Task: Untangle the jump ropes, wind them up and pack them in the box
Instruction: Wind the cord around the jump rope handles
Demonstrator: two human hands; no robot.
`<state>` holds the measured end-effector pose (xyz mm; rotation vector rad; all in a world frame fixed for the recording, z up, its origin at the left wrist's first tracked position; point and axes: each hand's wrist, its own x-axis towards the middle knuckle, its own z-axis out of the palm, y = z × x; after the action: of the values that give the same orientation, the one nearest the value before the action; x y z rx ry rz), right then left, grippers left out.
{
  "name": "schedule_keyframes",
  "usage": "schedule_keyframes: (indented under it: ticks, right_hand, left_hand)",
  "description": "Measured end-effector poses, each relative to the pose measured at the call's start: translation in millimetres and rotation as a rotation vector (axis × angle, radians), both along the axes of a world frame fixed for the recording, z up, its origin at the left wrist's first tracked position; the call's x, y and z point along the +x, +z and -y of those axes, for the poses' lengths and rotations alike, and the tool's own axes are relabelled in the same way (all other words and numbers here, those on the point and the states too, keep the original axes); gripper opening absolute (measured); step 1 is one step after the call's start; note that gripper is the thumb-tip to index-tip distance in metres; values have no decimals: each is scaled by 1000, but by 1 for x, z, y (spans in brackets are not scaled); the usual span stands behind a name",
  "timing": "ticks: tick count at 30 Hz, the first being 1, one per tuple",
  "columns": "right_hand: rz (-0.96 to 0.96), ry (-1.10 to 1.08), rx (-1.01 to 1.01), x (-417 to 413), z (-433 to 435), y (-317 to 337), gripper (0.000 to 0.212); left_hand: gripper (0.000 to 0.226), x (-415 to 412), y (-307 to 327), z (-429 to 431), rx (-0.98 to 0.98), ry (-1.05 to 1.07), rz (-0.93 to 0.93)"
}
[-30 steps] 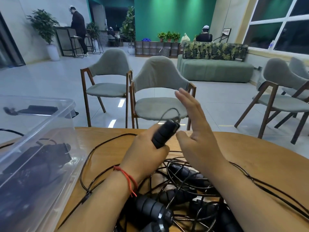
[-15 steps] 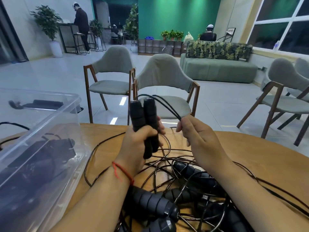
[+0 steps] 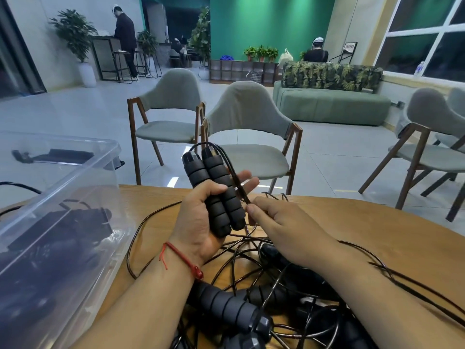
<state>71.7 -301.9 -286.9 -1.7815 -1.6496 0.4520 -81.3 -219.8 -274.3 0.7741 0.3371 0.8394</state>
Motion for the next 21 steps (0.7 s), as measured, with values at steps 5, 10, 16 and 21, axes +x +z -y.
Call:
schedule_keyframes:
  ticks: [5,10,16,21]
  right_hand:
    - [83,-51,-44,8,3,6,39]
    - [90,-241,50,44,6,8,52]
    - [-29,-242,249,39,4,10,38]
    - [-130,-127,430,19,11,32,18]
  left_hand:
    - [21,-2,-6,-13,-67,186,102]
    - [7,-7,-8,-30,-264,404,200]
    - [33,-6,-14,-38,-228,575,-41]
    - [76,5,-18,-29,78,535,-481]
